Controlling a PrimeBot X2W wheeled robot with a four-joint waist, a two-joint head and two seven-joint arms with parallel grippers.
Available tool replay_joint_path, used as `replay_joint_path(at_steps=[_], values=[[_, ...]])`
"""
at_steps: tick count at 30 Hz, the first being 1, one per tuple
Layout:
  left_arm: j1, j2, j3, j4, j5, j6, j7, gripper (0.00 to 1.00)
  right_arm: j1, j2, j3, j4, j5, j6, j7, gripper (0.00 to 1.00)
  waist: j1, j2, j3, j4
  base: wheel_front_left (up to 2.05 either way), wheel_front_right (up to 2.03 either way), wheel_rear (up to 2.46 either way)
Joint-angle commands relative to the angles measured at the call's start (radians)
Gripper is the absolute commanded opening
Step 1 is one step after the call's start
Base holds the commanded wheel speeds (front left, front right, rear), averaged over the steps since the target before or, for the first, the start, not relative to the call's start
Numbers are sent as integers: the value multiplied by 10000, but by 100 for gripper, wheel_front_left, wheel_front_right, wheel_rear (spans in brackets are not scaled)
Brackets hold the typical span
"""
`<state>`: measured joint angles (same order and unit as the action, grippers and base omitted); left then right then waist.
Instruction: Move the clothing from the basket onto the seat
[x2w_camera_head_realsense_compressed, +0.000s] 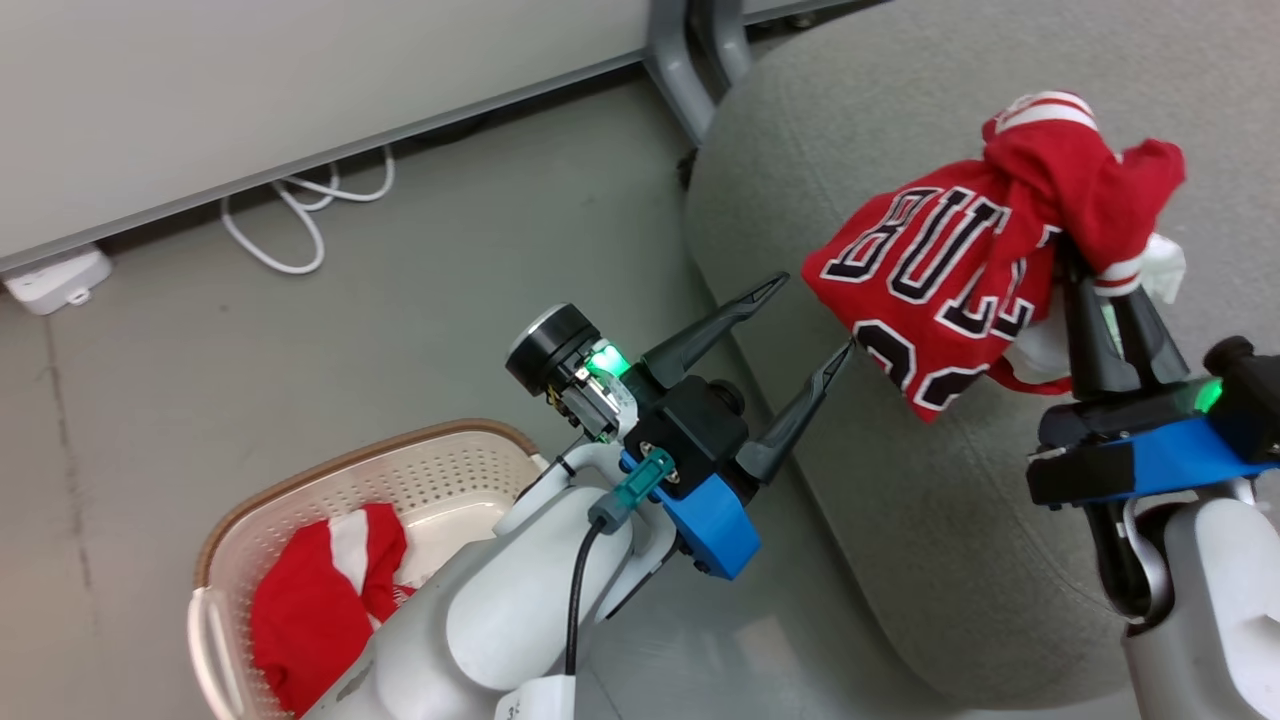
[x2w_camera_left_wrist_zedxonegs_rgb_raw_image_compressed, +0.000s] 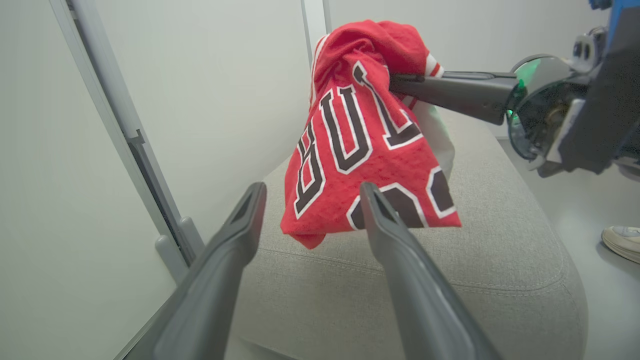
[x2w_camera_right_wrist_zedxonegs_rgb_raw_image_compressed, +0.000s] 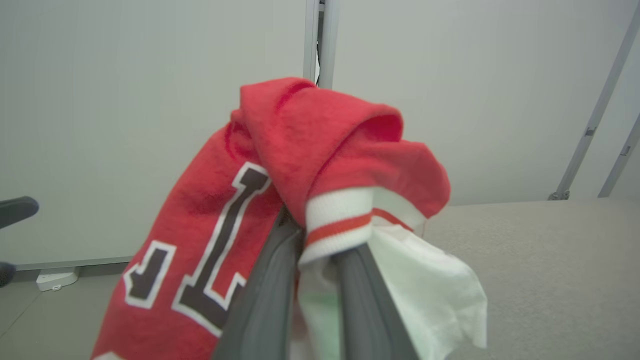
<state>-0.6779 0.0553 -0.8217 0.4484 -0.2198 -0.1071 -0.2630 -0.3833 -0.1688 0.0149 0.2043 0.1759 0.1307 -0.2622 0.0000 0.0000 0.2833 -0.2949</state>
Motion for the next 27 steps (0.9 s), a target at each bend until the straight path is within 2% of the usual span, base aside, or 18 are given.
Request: replay_joint_path(at_steps=[1,8,15,22,27], values=[[-70,16,-80,44,31,-64,-27,100,140,60,-196,-118,-46,1,-40,0,0,0,193,-445,0,0,0],[-129,-12,-542,163,-32,-152,-27,100,598,243,-841,-326,-168,1,-40,0,0,0,354,-1013,0,0,0],[-287,-32,-725,159,-106,-170,-27,100,728,304,-1158,-471,-198,1,-40,0,0,0,529,-1071,0,0,0],[-591,-36,-621,53,4,-75,-27,100,-165,53,-1553,-862,-338,1,-40,0,0,0,948,-811,0,0,0],[-1017,27,-504,31,160,-21,-27,100,-1508,-479,-2069,-1139,-351,1,-40,0,0,0,1781,-533,0,0,0]])
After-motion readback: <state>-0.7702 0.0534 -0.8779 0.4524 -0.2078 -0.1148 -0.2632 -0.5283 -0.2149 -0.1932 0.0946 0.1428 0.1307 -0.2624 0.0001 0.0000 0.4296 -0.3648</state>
